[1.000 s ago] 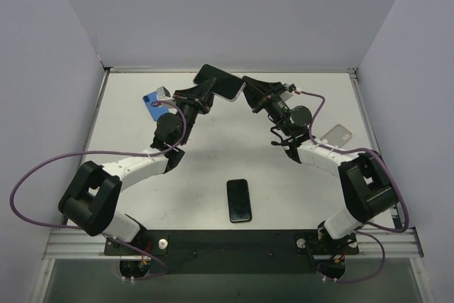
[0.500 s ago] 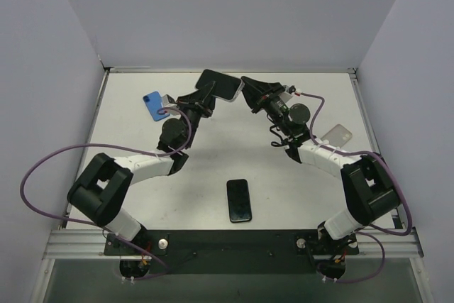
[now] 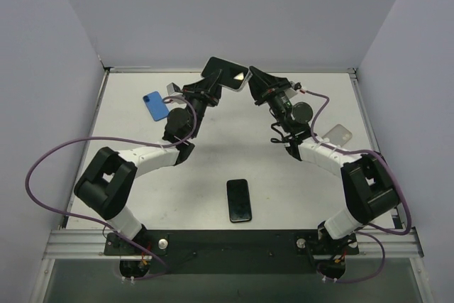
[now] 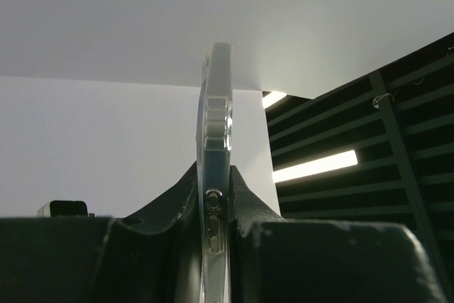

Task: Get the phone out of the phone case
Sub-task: Remove the phone case from the phone.

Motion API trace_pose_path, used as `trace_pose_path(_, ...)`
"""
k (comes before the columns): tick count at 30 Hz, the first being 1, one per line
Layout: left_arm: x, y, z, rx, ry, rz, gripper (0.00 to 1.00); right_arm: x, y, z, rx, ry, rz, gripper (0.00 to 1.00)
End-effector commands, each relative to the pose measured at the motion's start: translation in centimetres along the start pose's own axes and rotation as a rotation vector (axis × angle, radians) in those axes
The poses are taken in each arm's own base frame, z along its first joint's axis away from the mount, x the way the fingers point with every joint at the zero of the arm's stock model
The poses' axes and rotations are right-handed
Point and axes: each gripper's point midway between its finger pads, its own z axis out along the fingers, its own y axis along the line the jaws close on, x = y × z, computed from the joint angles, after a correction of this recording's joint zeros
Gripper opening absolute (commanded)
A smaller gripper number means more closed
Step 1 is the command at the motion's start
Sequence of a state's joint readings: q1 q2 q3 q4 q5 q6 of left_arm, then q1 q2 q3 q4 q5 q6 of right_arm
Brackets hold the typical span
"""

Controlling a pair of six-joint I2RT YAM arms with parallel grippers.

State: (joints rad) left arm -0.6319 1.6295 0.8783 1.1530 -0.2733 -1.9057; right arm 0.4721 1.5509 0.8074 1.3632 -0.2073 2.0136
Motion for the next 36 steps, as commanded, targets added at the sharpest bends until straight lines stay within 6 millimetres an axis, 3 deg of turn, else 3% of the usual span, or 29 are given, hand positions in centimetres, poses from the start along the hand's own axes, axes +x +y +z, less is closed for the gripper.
trace_pose_path(1, 10.2, -19.6, -6.7, 0.61, 0.44, -0.237, 0.0, 4.9, 5.4, -1.2, -0.204, 0.223, 0.217, 0.0)
trace_pose_path(5, 11.1, -21.5, -7.0, 0.662, 0.47, -0.223, 0.0, 5.1, 3.6, -0.9, -0.159, 0.247, 0.171, 0.0)
trace_pose_path(9, 11.0, -21.1, -7.0, 0.644, 0.457, -0.206, 0.0, 5.7, 0.8, -0.8, -0.071, 0.312, 0.178, 0.0)
trace_pose_path(13, 11.0, -20.8, -6.9, 0.613, 0.439, -0.163, 0.0, 5.5, -3.2, -1.9, 0.079, 0.33, 0.147, 0.0)
trace_pose_path(18, 11.3, -20.8, -6.5, 0.612, 0.467, -0.138, 0.0, 5.8, -6.9, -3.7, 0.266, 0.369, 0.074, 0.0)
trace_pose_path(22, 11.3, -20.5, -6.4, 0.601, 0.467, -0.122, 0.0, 4.3, -10.2, -5.7, 0.453, 0.324, 0.008, 0.0)
trace_pose_path(24, 11.4, -20.3, -6.2, 0.581, 0.469, -0.101, 0.0, 4.0, -10.0, -6.4, 0.477, 0.328, -0.088, 0.0)
trace_pose_path(25, 11.4, -20.3, -6.1, 0.578, 0.47, -0.097, 0.0, 3.3, -11.7, -7.5, 0.583, 0.302, -0.097, 0.0)
trace_pose_path(27, 11.6, -20.3, -6.1, 0.577, 0.475, -0.087, 0.0, 3.6, -11.1, -7.8, 0.611, 0.332, -0.241, 0.0)
trace_pose_path(28, 11.6, -20.5, -6.1, 0.58, 0.476, -0.086, 0.0, 3.0, -12.5, -9.1, 0.717, 0.31, -0.249, 0.0)
trace_pose_path(30, 11.6, -20.5, -6.0, 0.578, 0.481, -0.086, 0.0, 3.0, -11.6, -9.3, 0.732, 0.331, -0.37, 0.0)
trace_pose_path(36, 13.3, -20.0, -5.4, 0.544, 0.56, -0.073, 0.0, 2.2, -12.3, -10.9, 0.843, 0.359, -0.483, 0.0)
